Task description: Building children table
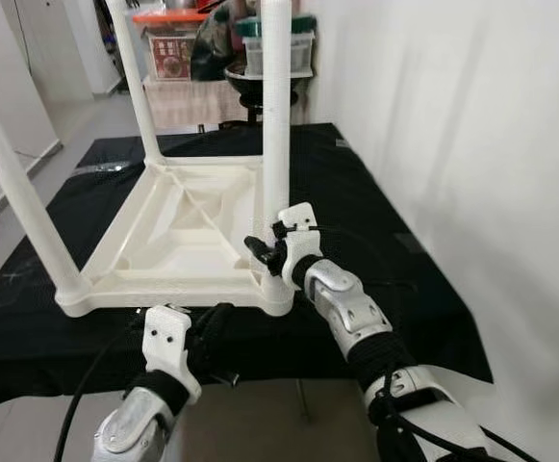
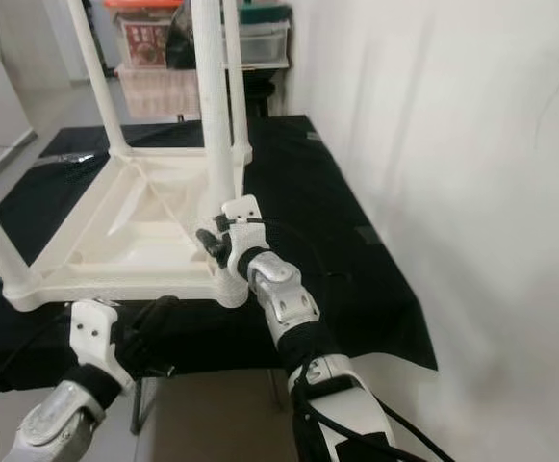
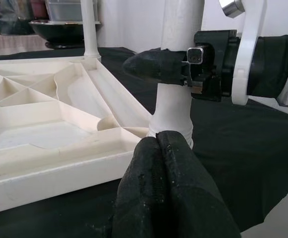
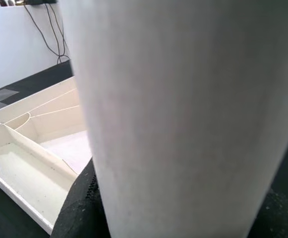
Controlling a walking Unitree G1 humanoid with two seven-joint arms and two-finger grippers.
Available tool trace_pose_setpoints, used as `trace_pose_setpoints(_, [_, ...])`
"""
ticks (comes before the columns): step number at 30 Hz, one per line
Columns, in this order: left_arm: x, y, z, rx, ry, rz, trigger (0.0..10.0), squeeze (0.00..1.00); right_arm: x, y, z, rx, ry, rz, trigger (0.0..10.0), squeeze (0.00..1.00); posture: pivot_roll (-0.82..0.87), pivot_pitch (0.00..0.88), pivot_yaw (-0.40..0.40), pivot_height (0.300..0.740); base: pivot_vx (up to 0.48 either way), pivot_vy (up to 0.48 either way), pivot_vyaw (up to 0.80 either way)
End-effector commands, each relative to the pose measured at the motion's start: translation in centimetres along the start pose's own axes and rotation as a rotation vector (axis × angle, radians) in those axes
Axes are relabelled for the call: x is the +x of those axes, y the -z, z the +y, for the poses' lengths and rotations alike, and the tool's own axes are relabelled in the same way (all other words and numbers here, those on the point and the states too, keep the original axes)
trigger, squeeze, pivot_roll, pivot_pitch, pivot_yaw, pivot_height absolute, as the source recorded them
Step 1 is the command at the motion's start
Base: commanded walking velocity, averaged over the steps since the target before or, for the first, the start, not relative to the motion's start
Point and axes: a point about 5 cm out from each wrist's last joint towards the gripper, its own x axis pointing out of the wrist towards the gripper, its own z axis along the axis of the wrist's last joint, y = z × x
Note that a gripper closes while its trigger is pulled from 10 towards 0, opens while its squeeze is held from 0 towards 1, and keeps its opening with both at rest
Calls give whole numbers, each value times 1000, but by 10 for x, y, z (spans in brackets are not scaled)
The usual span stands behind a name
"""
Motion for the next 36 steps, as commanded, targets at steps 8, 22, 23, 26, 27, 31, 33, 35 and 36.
trace_pose_setpoints(8, [6,0,7,-13,-23,-4,10000,0,-5,-2,-3,85,-172,-8,10000,1000,1,0,-7,740,0,0,0])
trace_pose_setpoints(22, [8,3,11,-31,-42,17,10000,0,-8,-30,-14,-66,-707,31,10000,0,50,0,-11,740,0,0,0])
trace_pose_setpoints(23, [8,3,11,-31,-41,17,10000,0,-7,-32,-15,-62,-709,39,10000,0,52,0,-12,740,0,0,0])
trace_pose_setpoints(26, [8,3,11,-12,-37,20,10000,0,-5,-34,-17,-50,-684,53,549,0,57,0,-14,740,0,0,0])
trace_pose_setpoints(27, [8,3,11,-12,-37,20,10000,0,-5,-34,-17,-50,-684,53,549,0,57,0,-14,740,0,0,0])
trace_pose_setpoints(31, [7,3,11,11,-44,27,10000,0,-7,-36,-22,-1,-712,44,0,0,59,0,-10,740,0,0,0])
trace_pose_setpoints(33, [7,3,11,20,-48,30,10000,0,-8,-36,-23,11,-729,40,0,0,59,0,-10,740,0,0,0])
trace_pose_setpoints(35, [7,3,12,39,-60,37,10000,0,-10,-36,-25,22,-742,35,0,0,55,0,-4,740,0,0,0])
trace_pose_setpoints(36, [7,3,12,39,-60,37,10000,0,-10,-36,-25,22,-742,35,0,0,55,0,-4,740,0,0,0])
